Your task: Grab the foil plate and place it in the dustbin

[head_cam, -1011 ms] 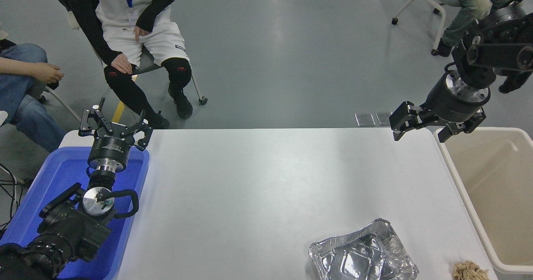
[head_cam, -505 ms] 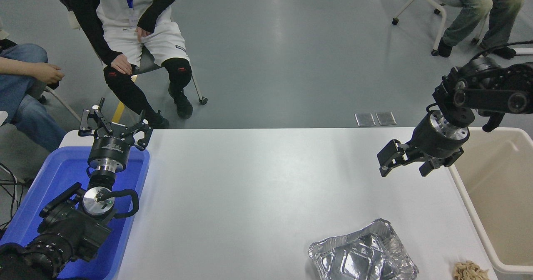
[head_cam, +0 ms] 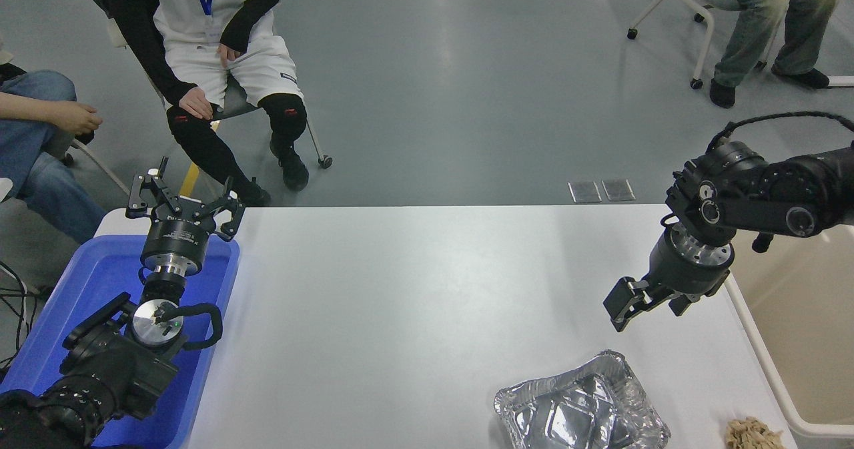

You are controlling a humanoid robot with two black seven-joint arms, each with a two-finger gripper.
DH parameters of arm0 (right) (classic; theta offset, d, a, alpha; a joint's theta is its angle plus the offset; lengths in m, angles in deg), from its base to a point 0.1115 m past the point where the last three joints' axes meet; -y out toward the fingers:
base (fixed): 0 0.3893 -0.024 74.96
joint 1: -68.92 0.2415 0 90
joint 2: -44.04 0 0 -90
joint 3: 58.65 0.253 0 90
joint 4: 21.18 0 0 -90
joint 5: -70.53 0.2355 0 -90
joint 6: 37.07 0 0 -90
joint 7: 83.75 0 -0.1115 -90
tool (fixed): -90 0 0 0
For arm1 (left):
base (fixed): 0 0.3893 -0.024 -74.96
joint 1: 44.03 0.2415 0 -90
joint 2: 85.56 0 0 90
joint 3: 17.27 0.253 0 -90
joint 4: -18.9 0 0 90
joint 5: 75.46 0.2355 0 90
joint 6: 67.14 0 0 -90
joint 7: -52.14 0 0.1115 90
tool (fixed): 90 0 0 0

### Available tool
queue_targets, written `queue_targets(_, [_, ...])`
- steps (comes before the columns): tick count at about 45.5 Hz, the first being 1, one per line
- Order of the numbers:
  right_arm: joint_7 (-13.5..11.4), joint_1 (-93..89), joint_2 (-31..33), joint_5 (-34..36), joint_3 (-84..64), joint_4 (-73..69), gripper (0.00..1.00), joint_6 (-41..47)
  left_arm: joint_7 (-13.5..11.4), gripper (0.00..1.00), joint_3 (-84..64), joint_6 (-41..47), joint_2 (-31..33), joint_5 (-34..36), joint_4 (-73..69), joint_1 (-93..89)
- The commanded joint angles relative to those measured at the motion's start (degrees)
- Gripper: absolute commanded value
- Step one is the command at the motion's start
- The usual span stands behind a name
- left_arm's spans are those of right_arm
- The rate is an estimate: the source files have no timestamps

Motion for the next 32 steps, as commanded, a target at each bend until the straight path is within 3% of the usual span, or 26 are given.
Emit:
queue_targets(1, [-1.89, -3.05, 0.14, -2.66, 1.70, -0.98, 1.00, 0.00, 0.00, 0.99, 0.00, 0.00, 0.00, 0.00, 0.01, 0.00])
queue_targets(12, [-1.98, -6.04, 4.53, 8.77, 2.14, 2.71, 1.00, 0.00, 0.00, 0.99, 0.00, 0.00, 0.00, 0.00, 0.01, 0.00])
queue_targets(27, [-2.07, -16.23, 4.89, 8.16, 3.37, 9.83, 1.00, 0.00, 0.00, 0.99, 0.00, 0.00, 0.00, 0.00, 0.01, 0.00])
queue_targets(32, [-2.07, -19.05, 4.27, 8.25, 3.81, 11.15, 1.00, -5.26, 0.00, 0.99, 0.00, 0.00, 0.00, 0.00, 0.01, 0.00])
